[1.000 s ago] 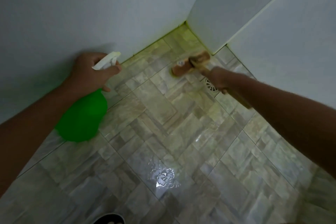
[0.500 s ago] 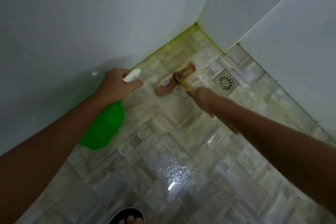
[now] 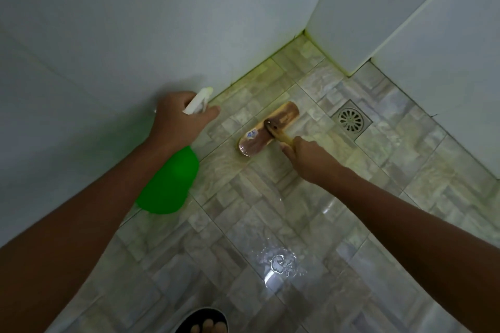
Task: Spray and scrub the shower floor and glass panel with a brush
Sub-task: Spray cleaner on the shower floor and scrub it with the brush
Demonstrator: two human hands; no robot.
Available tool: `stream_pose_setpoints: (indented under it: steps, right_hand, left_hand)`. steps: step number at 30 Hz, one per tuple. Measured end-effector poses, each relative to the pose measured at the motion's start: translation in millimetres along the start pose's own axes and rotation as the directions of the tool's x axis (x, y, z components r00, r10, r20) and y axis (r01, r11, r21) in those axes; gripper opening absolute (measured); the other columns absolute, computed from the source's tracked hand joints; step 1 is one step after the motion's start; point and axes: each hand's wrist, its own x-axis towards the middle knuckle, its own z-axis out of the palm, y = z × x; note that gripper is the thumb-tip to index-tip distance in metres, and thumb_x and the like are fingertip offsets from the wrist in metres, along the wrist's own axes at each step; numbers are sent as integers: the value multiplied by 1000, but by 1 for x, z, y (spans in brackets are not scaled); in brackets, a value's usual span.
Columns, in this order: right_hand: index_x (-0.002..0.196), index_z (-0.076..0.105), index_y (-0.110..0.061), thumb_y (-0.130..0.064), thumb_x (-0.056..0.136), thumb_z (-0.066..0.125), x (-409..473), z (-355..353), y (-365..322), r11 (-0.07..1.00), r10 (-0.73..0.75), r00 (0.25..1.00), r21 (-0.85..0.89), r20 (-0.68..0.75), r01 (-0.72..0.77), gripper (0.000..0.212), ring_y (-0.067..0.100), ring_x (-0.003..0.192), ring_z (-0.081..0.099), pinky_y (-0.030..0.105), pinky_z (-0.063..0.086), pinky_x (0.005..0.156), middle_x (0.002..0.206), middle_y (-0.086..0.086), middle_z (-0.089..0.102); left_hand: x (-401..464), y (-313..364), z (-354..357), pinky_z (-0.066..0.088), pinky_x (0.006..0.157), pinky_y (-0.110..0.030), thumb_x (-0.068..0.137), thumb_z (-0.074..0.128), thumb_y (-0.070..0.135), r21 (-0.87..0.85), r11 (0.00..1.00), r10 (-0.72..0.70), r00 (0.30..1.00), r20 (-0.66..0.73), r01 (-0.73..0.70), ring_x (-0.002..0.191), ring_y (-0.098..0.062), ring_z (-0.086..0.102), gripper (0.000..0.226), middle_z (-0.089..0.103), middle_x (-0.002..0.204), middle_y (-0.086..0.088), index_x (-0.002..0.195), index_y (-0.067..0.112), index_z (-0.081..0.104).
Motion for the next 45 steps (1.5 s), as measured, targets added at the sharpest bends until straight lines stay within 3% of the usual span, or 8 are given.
stream_pose_setpoints:
  steps: [7, 11, 17, 22, 32, 35, 41, 45]
  right_hand:
    - [95, 53, -13, -49, 105, 30, 47, -31, -47, 974, -182, 978, -121, 98, 193, 44, 28, 77, 60, 33, 41, 65, 81, 7, 55]
    - [130, 53, -4, -26, 110, 26, 104, -62, -68, 975, -162, 984, -139, 76, 171, 41, 36, 105, 60, 37, 43, 77, 113, 22, 59]
    - [138, 49, -4, -27, 107, 32, 129, -117, -33, 989, 46, 999, -138, -14, -47, 42, 38, 117, 55, 39, 42, 87, 128, 21, 57]
    - [155, 22, -17, -3, 104, 33, 140, -156, -23, 988, 155, 988, -24, 6, -155, 54, 29, 63, 55, 36, 48, 47, 94, 21, 49]
    - [117, 56, -6, -32, 109, 27, 67, -107, 42, 964, 157, 983, -230, 94, -132, 40, 33, 91, 60, 39, 48, 79, 87, 12, 51]
    - [144, 41, -12, -24, 109, 25, 88, -109, 28, 973, 103, 990, -215, 92, -82, 41, 36, 97, 62, 43, 52, 84, 111, 22, 56]
    - [123, 44, -10, -41, 104, 34, 152, -147, -15, 991, 127, 992, -46, -7, -127, 38, 23, 55, 52, 31, 49, 42, 86, 20, 55]
    - [128, 47, -2, -10, 104, 33, 120, -130, 10, 976, 203, 979, 87, -7, -202, 30, 22, 56, 48, 32, 49, 43, 77, 11, 45]
  left_hand:
    - [7, 3, 0, 46, 53, -49, 82, 74, 44, 12, 997, 73, 989, -125, -72, 55, -16, 46, 55, 59, 65, -34, 63, -5, 57]
    - [10, 2, 1, 38, 52, -45, 85, 77, 37, -6, 994, 107, 988, -112, -108, 59, -15, 42, 50, 55, 65, -33, 67, -6, 60]
    - [10, 5, 4, 22, 47, -20, 89, 81, 19, -62, 986, 153, 988, -34, -155, 51, -5, 27, 53, 29, 58, 6, 60, -1, 41]
    - [16, 5, 12, 27, 53, -26, 86, 79, 32, -62, 982, 178, 984, 19, -176, 62, -11, 39, 50, 45, 63, -13, 78, -14, 61]
    - [17, 6, 11, 34, 57, -31, 87, 80, 33, -46, 985, 167, 985, 40, -165, 66, -15, 46, 41, 56, 70, -25, 83, -6, 67]
    - [14, 6, 8, 34, 52, -25, 89, 80, 29, -35, 985, 172, 984, 38, -171, 60, -4, 40, 34, 52, 65, -17, 77, 1, 65]
    - [17, 5, 6, 31, 53, -17, 90, 80, 25, 2, 988, 156, 988, 12, -156, 61, -8, 40, 37, 51, 70, -13, 82, -8, 65]
    - [11, 6, 10, 27, 50, -18, 90, 80, 27, 0, 989, 147, 989, 21, -147, 59, -6, 35, 40, 46, 69, -10, 79, -6, 62]
